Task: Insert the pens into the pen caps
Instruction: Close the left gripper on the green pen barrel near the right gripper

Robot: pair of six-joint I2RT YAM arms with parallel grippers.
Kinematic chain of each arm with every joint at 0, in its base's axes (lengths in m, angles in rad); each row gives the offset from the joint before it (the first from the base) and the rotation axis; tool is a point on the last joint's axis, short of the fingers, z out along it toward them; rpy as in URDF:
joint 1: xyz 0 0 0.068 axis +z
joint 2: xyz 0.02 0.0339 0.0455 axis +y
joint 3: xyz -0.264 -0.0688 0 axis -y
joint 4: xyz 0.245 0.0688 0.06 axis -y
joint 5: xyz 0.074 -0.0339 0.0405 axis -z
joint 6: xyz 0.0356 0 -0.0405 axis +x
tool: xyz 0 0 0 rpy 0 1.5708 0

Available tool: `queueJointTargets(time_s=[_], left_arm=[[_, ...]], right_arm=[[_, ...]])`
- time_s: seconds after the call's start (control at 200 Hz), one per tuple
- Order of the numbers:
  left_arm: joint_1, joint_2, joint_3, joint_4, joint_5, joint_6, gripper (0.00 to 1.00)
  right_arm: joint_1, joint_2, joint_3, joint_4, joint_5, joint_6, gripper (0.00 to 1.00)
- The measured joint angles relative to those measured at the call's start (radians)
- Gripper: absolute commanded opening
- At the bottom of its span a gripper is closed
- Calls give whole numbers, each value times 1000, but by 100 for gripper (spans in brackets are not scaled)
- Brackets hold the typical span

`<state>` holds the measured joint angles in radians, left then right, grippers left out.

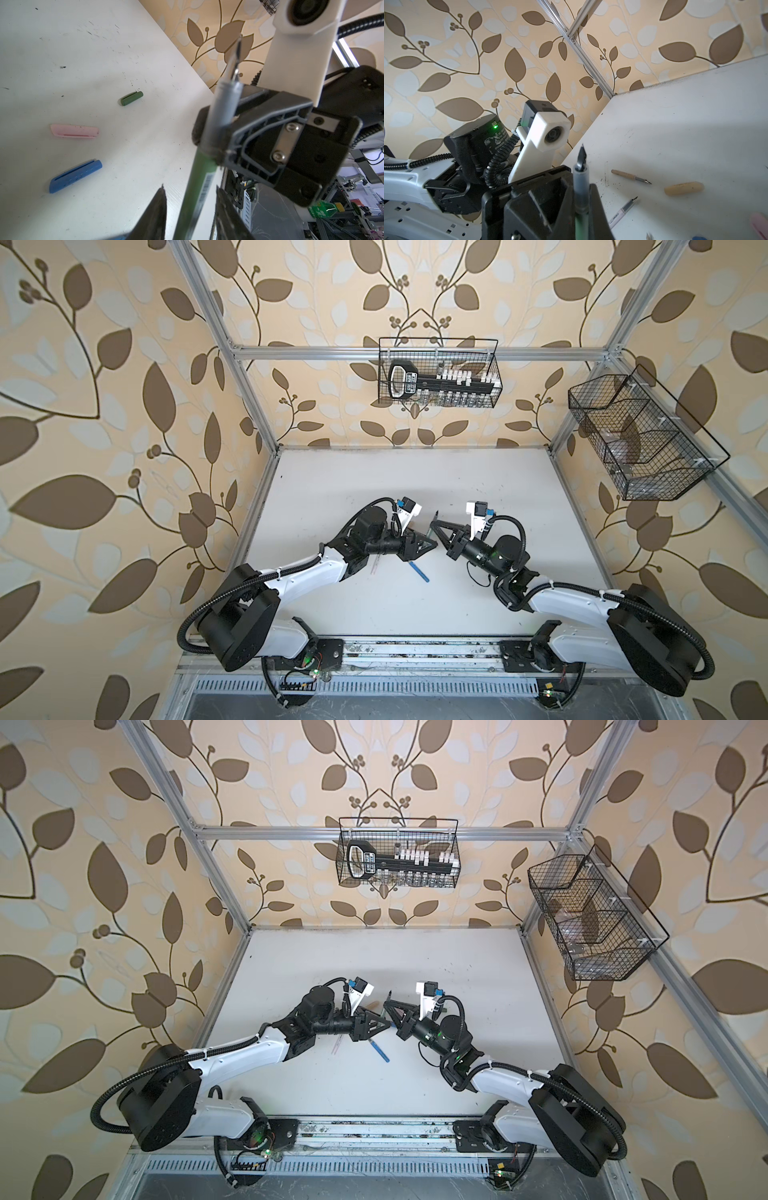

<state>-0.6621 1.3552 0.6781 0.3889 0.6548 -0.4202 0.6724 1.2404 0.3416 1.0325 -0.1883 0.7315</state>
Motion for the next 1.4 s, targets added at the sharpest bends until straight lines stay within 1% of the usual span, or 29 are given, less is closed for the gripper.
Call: queueJointTargets(time_s=[0.165, 0.21, 0.27, 0.41, 0.45, 0.51, 0.56, 0.645, 0.725, 0.88, 0.94, 1.07, 1.155, 1.215, 1.295, 1.335, 1.4], left_arm=[[0, 0, 0, -4, 0, 0, 36], [0, 0, 0, -5, 0, -1, 31], [0, 0, 1, -5, 1, 0, 28], [0, 0, 2, -11, 1, 1, 27], [0, 0, 2, -13, 3, 1, 29], [0, 0, 7, -21, 11, 2, 33], [0, 5, 15, -23, 21, -3, 39], [-1, 15, 29, -26, 34, 2, 44], [-6, 27, 40, -27, 48, 0, 45], [-6, 45, 48, -31, 56, 0, 36], [-7, 47, 48, -32, 56, 2, 30], [-7, 47, 48, -35, 53, 8, 24], [-7, 47, 48, -39, 49, 15, 17], [-11, 45, 48, -39, 48, 32, 9], [-20, 38, 48, -47, 36, 55, 2], [-20, 35, 48, -55, 32, 58, 0], [-23, 27, 48, -69, 21, 70, 0]], right_arm=[[6, 0, -18, 10, 13, -3, 0], [7, 0, -22, 10, 19, -4, 0], [8, -1, -27, 10, 27, -10, 0], [16, -6, -39, 15, 45, -18, 0], [18, -9, -42, 16, 50, -19, 0], [18, -12, -45, 20, 56, -20, 0], [18, -17, -48, 21, 63, -23, 0], [18, -23, -52, 26, 77, -26, 0], [18, -25, -52, 27, 87, -31, 0], [19, -26, -52, 29, 92, -34, 0], [19, -26, -52, 35, 91, -33, 0], [21, -25, -54, 50, 91, -33, 0], [21, -25, -57, 55, 92, -33, 0], [21, -23, -58, 54, 90, -25, 0], [22, -23, -63, 58, 88, -18, 0], [23, -23, -64, 60, 87, -17, 0], [24, -24, -66, 60, 86, -16, 0]])
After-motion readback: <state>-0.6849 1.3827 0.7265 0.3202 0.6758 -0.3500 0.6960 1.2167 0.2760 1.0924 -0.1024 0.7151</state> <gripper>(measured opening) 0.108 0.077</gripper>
